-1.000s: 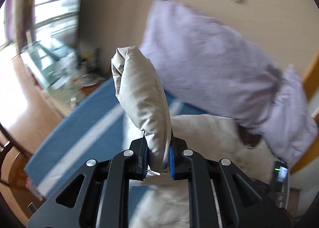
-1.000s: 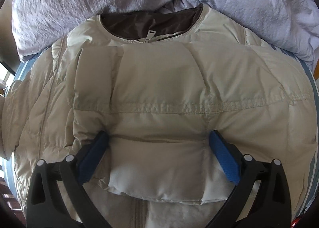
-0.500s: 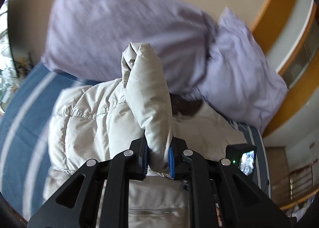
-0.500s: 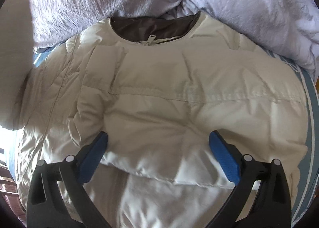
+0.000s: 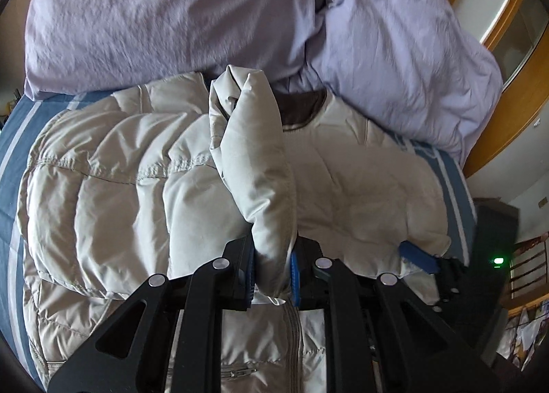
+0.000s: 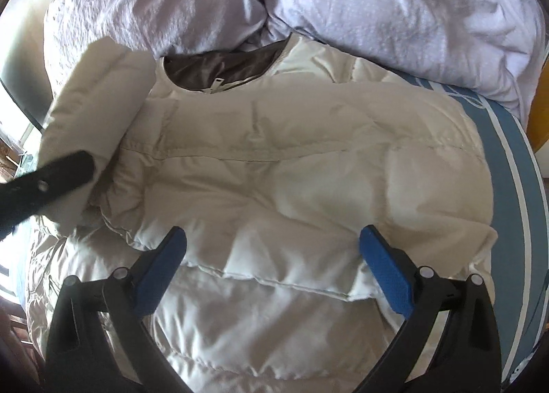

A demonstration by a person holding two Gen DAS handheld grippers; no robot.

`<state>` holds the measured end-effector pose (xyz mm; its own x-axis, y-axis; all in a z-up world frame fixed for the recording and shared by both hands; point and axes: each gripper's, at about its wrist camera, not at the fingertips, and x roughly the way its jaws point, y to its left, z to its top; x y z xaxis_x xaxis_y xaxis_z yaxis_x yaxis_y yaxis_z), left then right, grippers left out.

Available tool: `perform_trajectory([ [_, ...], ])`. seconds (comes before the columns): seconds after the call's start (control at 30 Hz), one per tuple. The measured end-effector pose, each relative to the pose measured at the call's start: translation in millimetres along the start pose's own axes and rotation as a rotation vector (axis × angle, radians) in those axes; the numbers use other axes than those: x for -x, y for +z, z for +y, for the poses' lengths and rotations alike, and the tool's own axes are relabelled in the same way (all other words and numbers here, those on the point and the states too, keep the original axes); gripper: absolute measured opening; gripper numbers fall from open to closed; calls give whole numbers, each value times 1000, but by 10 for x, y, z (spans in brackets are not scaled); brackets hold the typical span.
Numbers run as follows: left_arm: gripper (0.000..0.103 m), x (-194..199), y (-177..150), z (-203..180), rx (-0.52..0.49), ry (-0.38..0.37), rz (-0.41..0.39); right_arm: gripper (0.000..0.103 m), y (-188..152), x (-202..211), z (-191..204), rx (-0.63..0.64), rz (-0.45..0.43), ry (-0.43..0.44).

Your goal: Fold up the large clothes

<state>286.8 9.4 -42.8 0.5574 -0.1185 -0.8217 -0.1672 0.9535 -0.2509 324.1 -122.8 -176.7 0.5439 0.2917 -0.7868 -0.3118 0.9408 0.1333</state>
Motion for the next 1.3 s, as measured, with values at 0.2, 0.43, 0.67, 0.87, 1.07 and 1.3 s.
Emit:
perform_trajectory([
  [0.2, 18, -182, -54, -134, -48, 37, 44, 101, -81, 21, -33, 8, -9, -11],
  [0.43, 56, -109, -144, -260, -102, 49, 32, 101, -107, 85, -79, -4, -23, -13],
  [0.67, 64, 101, -155, -204, -156, 116, -47, 101, -154, 223, -179, -29, -58, -16],
  [0.87, 64, -4, -113, 82, -91, 180, -39, 101, -190, 270, -328, -70, -86, -28],
  [1.07, 64, -253, -155, 155, -69, 199, 20, 101, -189, 180, -340, -64, -67, -52],
  [1.3, 65, -393, -135, 148, -63, 213, 41, 101, -200, 7, -342, -67, -27, -73],
])
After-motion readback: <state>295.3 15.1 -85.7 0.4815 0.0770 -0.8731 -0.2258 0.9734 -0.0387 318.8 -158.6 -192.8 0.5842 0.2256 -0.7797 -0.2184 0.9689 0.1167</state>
